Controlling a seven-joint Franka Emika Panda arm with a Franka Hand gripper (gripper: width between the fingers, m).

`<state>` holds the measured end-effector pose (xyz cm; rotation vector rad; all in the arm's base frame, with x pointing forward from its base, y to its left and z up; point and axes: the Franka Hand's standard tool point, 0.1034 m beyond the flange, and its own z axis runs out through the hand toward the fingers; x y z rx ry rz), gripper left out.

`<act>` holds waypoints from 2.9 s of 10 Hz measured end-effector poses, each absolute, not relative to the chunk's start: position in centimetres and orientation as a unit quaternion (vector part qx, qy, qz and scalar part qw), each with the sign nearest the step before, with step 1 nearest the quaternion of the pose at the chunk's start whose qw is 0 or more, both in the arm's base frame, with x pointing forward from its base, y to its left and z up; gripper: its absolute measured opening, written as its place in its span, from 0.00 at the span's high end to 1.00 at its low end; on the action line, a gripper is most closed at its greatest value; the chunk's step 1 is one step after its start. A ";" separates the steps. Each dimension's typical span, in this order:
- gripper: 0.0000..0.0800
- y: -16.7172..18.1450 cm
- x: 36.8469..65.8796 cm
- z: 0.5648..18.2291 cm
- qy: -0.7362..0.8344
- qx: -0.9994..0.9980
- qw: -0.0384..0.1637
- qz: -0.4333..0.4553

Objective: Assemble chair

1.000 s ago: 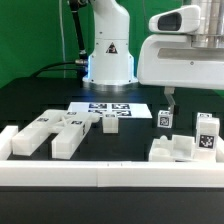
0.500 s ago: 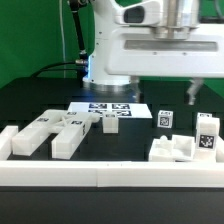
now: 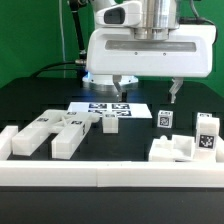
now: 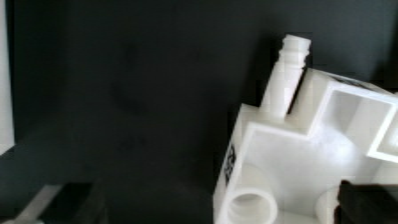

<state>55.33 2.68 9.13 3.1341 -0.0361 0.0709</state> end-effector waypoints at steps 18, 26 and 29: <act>0.19 -1.6 47.1 4.4 -0.008 0.959 -0.026 -0.280; 0.19 -1.9 44.5 1.5 -0.004 0.907 -0.010 -0.421; 0.19 -2.0 44.3 1.0 -0.004 0.907 -0.009 -0.422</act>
Offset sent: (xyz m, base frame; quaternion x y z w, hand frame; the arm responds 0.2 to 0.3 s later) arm -0.0697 -0.0298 -0.0229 0.0090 0.0017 0.0035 1.0000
